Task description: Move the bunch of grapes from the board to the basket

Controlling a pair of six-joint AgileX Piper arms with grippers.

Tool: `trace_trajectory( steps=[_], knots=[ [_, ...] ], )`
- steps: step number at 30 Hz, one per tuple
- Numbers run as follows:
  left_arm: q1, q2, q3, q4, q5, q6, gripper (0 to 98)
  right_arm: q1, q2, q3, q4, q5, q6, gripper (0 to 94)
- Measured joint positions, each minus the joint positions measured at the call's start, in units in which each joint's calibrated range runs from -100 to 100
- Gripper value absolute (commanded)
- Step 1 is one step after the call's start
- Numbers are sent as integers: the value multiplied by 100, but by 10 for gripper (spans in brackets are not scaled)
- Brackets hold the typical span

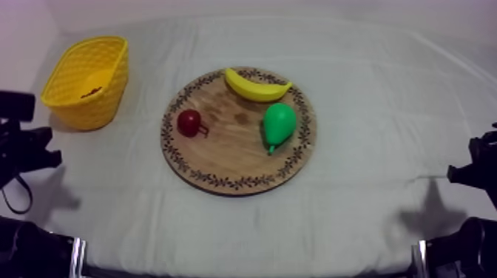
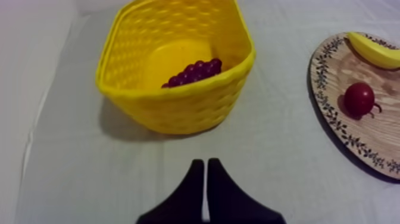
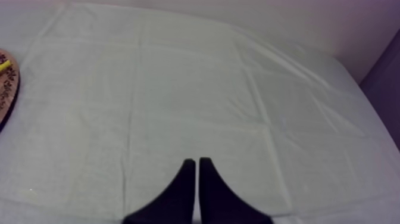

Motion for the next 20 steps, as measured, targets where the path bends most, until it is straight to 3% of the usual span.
trace_trajectory(
  steps=[6,15,20],
  knots=[
    [80,-1198,630,-332,321,301,0,0,0,0,0,0,0,3],
    [132,-2286,676,-374,355,1342,0,0,0,0,0,0,1,3],
    [197,-2681,754,-374,311,1561,0,0,0,0,0,0,1,3]
  ],
)
